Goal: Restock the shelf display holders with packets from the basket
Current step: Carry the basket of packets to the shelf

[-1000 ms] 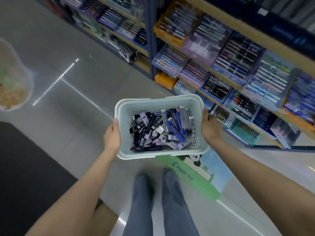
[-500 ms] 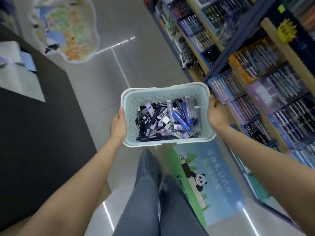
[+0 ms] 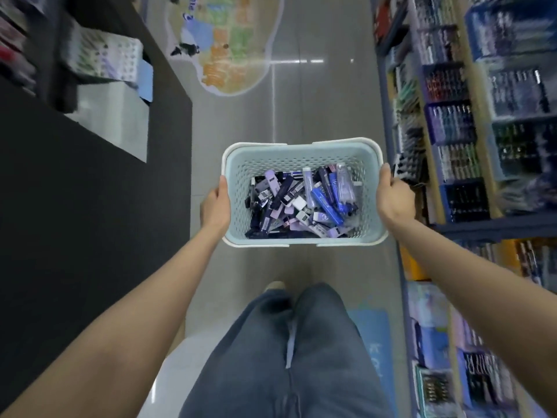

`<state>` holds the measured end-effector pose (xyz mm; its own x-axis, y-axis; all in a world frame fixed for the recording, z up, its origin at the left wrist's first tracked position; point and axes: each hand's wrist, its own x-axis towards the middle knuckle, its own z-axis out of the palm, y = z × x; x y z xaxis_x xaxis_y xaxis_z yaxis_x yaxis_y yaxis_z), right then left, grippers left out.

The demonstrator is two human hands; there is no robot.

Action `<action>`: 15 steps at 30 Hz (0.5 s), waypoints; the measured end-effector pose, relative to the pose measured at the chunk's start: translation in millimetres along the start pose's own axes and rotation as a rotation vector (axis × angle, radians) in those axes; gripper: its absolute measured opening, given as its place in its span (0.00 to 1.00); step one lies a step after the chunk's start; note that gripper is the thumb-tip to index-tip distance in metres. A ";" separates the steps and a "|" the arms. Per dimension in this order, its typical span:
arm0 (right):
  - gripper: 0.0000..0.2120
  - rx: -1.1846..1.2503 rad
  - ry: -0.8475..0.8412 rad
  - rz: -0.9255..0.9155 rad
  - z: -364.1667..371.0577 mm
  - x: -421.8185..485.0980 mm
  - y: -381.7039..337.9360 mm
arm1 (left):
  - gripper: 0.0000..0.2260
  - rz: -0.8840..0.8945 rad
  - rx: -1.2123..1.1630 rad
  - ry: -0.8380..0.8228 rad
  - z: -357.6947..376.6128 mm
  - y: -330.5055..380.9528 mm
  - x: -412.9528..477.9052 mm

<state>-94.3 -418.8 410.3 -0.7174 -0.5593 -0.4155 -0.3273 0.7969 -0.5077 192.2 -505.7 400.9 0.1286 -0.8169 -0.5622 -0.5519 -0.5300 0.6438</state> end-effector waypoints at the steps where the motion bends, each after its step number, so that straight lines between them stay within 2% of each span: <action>1: 0.30 0.005 -0.010 -0.023 0.4 15.7 -13.4 | 0.26 -0.004 -0.005 0.014 0.4 11.5 9.5; 15: 0.27 -0.104 -0.082 -0.278 -30.8 262.3 -216.7 | 0.26 -0.084 -0.183 0.200 47.4 203.5 166.1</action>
<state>-230.5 -731.2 434.6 -0.5412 -0.7722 -0.3329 -0.5682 0.6277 -0.5322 62.2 -738.5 413.8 0.3375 -0.7875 -0.5157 -0.3771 -0.6151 0.6924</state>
